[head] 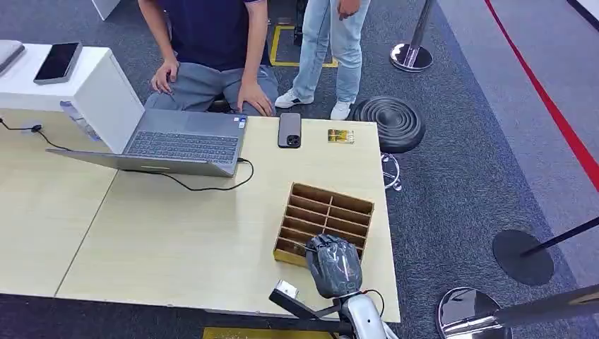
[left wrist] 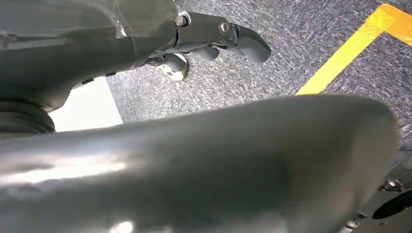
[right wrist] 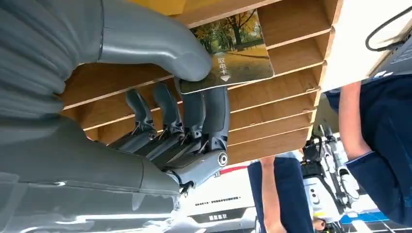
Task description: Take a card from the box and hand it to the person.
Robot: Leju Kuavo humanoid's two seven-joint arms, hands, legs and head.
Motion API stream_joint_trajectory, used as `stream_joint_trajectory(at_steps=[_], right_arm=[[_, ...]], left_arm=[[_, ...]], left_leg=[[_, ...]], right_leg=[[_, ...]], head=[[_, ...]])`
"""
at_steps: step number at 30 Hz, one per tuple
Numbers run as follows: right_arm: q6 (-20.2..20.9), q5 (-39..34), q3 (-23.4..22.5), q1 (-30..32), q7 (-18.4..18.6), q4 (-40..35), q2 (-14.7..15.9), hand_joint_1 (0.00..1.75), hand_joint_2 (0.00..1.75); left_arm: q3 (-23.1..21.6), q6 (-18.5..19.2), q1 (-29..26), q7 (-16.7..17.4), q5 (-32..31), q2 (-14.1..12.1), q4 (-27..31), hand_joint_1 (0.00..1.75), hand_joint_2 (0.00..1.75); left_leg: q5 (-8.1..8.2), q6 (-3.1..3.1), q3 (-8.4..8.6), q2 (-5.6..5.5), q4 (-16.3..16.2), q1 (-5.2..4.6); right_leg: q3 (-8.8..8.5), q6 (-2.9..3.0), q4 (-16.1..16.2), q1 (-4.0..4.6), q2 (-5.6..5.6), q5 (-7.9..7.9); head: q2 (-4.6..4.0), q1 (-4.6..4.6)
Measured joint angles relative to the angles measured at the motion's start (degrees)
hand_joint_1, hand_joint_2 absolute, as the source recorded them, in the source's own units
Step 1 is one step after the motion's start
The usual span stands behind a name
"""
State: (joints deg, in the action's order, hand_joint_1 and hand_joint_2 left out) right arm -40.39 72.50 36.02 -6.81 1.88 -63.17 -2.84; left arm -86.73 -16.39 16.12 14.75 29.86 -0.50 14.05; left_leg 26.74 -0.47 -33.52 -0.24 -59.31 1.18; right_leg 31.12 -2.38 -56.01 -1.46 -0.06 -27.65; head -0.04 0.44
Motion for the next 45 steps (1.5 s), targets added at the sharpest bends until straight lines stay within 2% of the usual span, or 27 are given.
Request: stream_joint_trajectory(at_steps=[11, 21, 27, 32, 45], right_arm=[[0.0, -0.3, 0.0, 0.0, 0.2, 0.0, 0.0, 1.43, 1.75], [0.0, -1.6, -0.5, 0.1, -1.0, -1.0, 0.0, 1.52, 1.75], [0.0, -5.2, -2.3, 0.5, -3.4, -2.2, 0.0, 1.75, 1.75], [0.0, -9.2, -4.7, 0.7, -5.6, -4.0, -0.5, 1.75, 1.75], [0.0, -16.2, -9.7, 0.8, -7.7, -9.1, -0.9, 1.75, 1.75]], left_arm=[[0.0, 0.0, 0.0, -0.2, 0.0, 0.0, 0.0, 0.00, 0.00], [0.0, 0.2, 0.0, -2.5, 0.2, 0.2, 0.0, 0.00, 0.00], [0.0, -0.2, 0.0, -2.5, 0.3, 0.2, 0.0, 0.00, 0.00], [0.0, -0.5, 0.0, -2.3, 0.3, 0.1, 0.0, 0.00, 0.00], [0.0, -2.4, 0.0, -2.2, 0.1, 0.1, 0.0, 0.00, 0.00]], left_leg=[[0.00, 0.00, 0.00, 0.00, 0.0, 0.00], [0.00, 0.00, 0.00, 0.00, 0.0, 0.00], [0.00, 0.00, 0.00, 0.00, 0.0, 0.00], [0.00, 0.00, 0.00, 0.00, 0.0, 0.00], [0.00, 0.00, 0.00, 0.00, 0.0, 0.00]], right_leg=[[0.00, 0.00, 0.0, 0.00, 0.00, 0.00], [0.00, 0.00, 0.0, 0.00, 0.00, 0.00], [0.00, 0.00, 0.0, 0.00, 0.00, 0.00], [0.00, 0.00, 0.0, 0.00, 0.00, 0.00], [0.00, 0.00, 0.0, 0.00, 0.00, 0.00]], head=[[0.00, -0.02], [0.00, -0.02], [0.00, 0.00], [0.00, -0.02], [0.00, -0.02]])
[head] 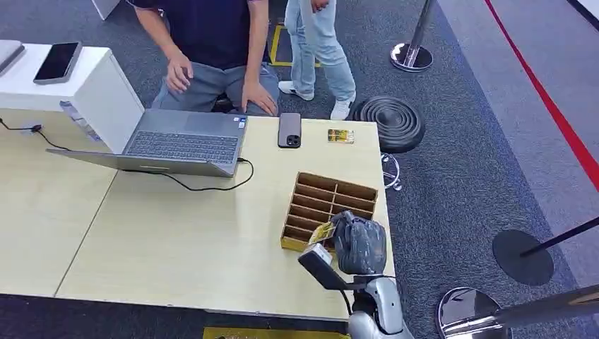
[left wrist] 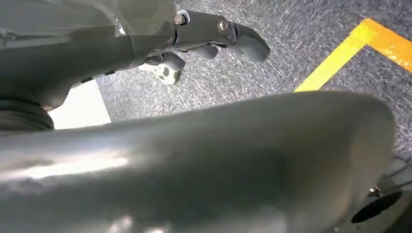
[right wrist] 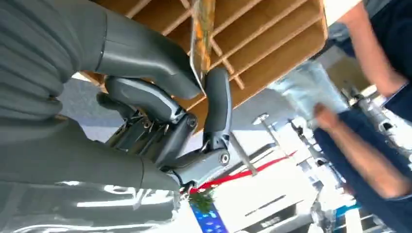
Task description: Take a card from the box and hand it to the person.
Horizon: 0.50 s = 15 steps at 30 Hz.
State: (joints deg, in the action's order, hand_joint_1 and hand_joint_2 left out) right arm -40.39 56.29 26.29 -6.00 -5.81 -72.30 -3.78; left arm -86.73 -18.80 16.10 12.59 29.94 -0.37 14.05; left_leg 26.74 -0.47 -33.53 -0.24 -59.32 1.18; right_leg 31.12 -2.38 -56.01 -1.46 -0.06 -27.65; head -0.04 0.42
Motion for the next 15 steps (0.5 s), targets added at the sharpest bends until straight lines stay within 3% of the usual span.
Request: stream_joint_trajectory(at_steps=[15], right_arm=[[0.0, -9.1, -3.3, -0.1, -2.9, -6.5, -0.5, 1.75, 1.75]], left_arm=[[0.0, 0.2, 0.0, -0.1, 0.9, 0.0, 0.0, 0.00, 0.00]], left_leg=[[0.00, 0.00, -0.01, 0.00, 0.0, 0.00]], right_leg=[[0.00, 0.00, 0.0, 0.00, 0.00, 0.00]], head=[[0.00, 0.00]])
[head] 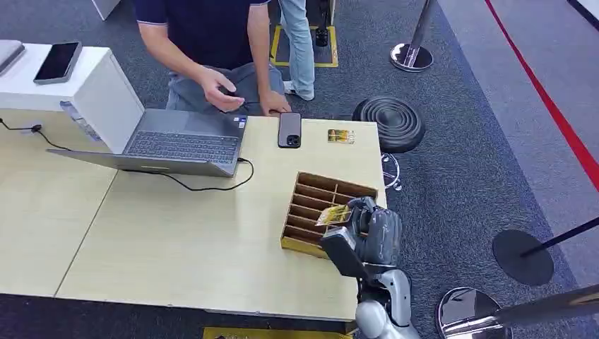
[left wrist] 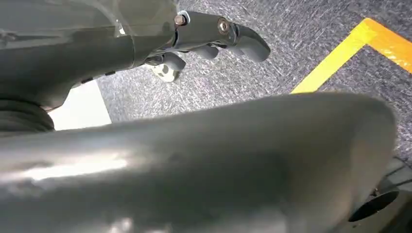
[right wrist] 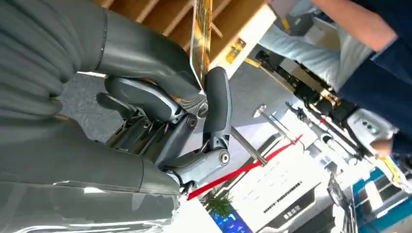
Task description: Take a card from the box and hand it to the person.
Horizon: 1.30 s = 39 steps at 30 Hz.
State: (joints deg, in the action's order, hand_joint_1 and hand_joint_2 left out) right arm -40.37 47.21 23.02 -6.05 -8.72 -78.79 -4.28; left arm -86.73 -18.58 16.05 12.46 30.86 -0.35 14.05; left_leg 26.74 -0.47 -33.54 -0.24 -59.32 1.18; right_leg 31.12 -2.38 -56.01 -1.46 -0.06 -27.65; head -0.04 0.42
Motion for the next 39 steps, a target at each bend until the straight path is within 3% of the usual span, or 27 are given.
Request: stream_joint_trajectory(at_steps=[8, 15, 22, 31, 32, 33, 34, 35, 39], right_arm=[[0.0, -0.5, -0.8, -3.1, 1.1, -4.2, 0.2, 1.75, 1.75], [0.3, -0.8, -0.2, -9.5, 3.1, -4.0, 0.2, 1.75, 1.75], [0.5, -1.7, 3.2, -17.5, 1.4, 3.2, -1.6, 1.75, 1.75], [0.5, -4.0, 4.7, -22.4, -2.6, 12.9, -5.9, 1.75, 1.75], [0.5, -4.0, 4.7, -22.7, -2.8, 13.7, -6.3, 1.68, 1.75], [0.5, -4.0, 4.7, -23.1, -3.1, 14.4, -6.6, 0.77, 1.75], [0.5, -4.0, 4.7, -23.3, -3.3, 15.1, -6.9, 0.77, 1.75], [0.5, -4.0, 4.7, -23.5, -3.6, 15.5, -7.2, 0.00, 1.75], [0.5, -5.8, 4.7, -24.1, -4.2, 17.8, -7.8, 0.00, 1.75]], left_arm=[[0.0, 0.8, 0.1, 0.1, -0.5, 0.3, 0.0, 0.00, 0.00], [-0.1, 2.0, 1.0, 0.2, -1.9, 0.7, 0.0, 0.00, 0.00], [-0.2, 3.0, 2.1, 0.6, -3.4, 1.4, 0.0, 0.00, 0.00], [-0.5, 3.3, 2.5, 1.3, -4.0, 1.9, 0.0, 0.00, 0.00], [-0.5, 3.5, 2.5, 1.4, -4.1, 1.9, 0.0, 0.00, 0.00], [-0.5, 3.6, 2.5, 1.6, -4.2, 1.9, 0.0, 0.00, 0.00], [-0.5, 3.8, 2.5, 2.0, -4.3, 1.9, 0.0, 0.00, 0.00], [-0.5, 4.0, 2.5, 2.2, -4.3, 1.9, 0.0, 0.00, 0.00], [-0.5, 4.4, 2.4, 2.0, -4.1, 1.9, 0.0, 0.00, 0.00]], left_leg=[[0.00, 0.00, 0.00, 0.00, 0.0, 0.00], [-0.01, 0.00, -0.01, 0.00, 0.0, 0.00], [-0.02, -0.01, -0.04, -0.07, 0.0, 0.01], [-0.02, -0.01, -0.05, -0.06, 0.0, 0.01], [-0.02, -0.01, -0.05, -0.06, 0.0, 0.01], [-0.02, -0.01, -0.05, -0.06, 0.0, 0.01], [-0.02, -0.01, -0.05, -0.06, 0.0, 0.01], [-0.02, -0.01, -0.05, -0.06, 0.0, 0.01], [-0.02, -0.01, -0.04, -0.07, 0.0, 0.01]], right_leg=[[0.00, 0.00, 0.0, 0.00, 0.00, 0.00], [-0.02, -0.01, 0.0, 0.00, -0.01, 0.02], [-0.02, -0.01, 0.0, 0.01, 0.04, 0.02], [-0.01, 0.00, 0.0, 0.00, 0.03, 0.01], [-0.01, 0.00, 0.0, 0.00, 0.04, 0.01], [-0.01, 0.00, 0.0, 0.00, 0.04, 0.01], [-0.01, 0.00, 0.0, 0.00, 0.04, 0.01], [-0.01, 0.00, 0.0, 0.00, 0.03, 0.01], [-0.01, 0.00, 0.0, 0.00, 0.04, 0.01]], head=[[0.00, 0.02], [0.00, 0.00], [0.00, 0.00], [0.00, 0.02], [0.00, 0.00], [0.00, 0.02], [0.00, 0.00], [0.00, 0.02], [0.00, 0.02]])
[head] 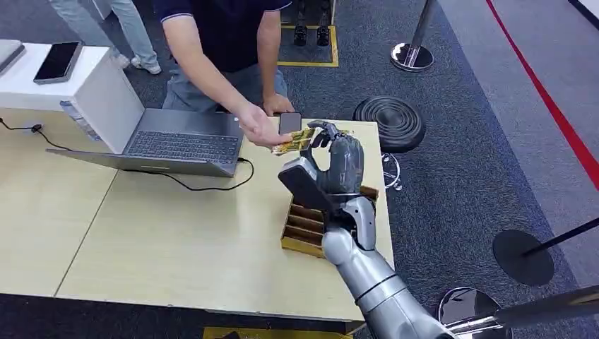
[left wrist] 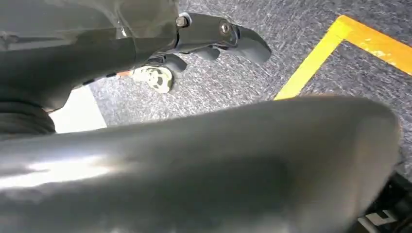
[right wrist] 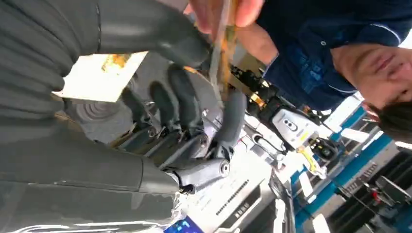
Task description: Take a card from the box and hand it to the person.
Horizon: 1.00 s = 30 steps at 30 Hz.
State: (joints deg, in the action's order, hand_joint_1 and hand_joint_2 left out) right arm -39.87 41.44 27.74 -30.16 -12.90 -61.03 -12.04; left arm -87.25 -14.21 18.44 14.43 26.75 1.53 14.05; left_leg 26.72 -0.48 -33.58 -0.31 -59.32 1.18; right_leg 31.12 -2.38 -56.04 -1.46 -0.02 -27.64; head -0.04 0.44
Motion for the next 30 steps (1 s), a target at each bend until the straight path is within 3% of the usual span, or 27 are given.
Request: stream_joint_trajectory(at_steps=[14, 22, 25, 29, 30], right_arm=[[-0.3, 1.0, -2.8, 2.0, 2.0, -0.2, 1.2, 0.00, 1.75], [-0.4, -1.4, -6.9, 8.3, 8.9, -9.1, 7.4, 0.00, 1.75], [-0.4, -9.9, -7.9, 10.8, 10.5, -12.7, 10.4, 0.00, 1.75], [-0.3, -31.8, -7.8, 14.1, 9.2, -17.1, 16.4, 0.00, 1.75], [-0.3, -34.1, -7.8, 14.8, 8.7, -17.9, 17.9, 0.00, 1.75]], left_arm=[[0.0, -0.4, -0.1, -1.1, 0.1, 0.0, 0.0, 0.00, 0.00], [0.0, -0.9, -1.2, -0.9, 1.2, -0.3, 0.0, 0.00, 0.00], [0.0, -1.2, -1.6, -0.8, 1.5, -0.5, 0.0, 0.00, 0.00], [0.0, -1.8, -2.5, -2.2, 2.4, -1.2, 0.0, 0.00, 0.00], [0.0, -1.8, -2.7, -2.3, 2.4, -1.4, 0.0, 0.00, 0.00]], left_leg=[[0.00, 0.00, 0.03, 0.02, 0.0, 0.00], [0.02, 0.02, 0.03, 0.02, 0.0, -0.03], [0.03, 0.02, 0.04, 0.03, 0.0, -0.03], [0.03, 0.02, 0.01, 0.01, 0.0, -0.03], [0.03, 0.02, 0.01, 0.01, 0.0, -0.03]], right_leg=[[0.03, 0.00, 0.0, 0.00, -0.02, 0.00], [0.04, 0.00, 0.0, -0.02, -0.02, 0.00], [0.05, 0.00, 0.1, -0.02, -0.03, 0.00], [0.04, 0.00, 0.1, -0.01, -0.01, 0.00], [0.04, 0.00, 0.0, -0.02, -0.01, 0.00]], head=[[0.00, -0.02], [0.00, -0.02], [0.00, -0.02], [0.00, -0.02], [0.00, 0.00]])
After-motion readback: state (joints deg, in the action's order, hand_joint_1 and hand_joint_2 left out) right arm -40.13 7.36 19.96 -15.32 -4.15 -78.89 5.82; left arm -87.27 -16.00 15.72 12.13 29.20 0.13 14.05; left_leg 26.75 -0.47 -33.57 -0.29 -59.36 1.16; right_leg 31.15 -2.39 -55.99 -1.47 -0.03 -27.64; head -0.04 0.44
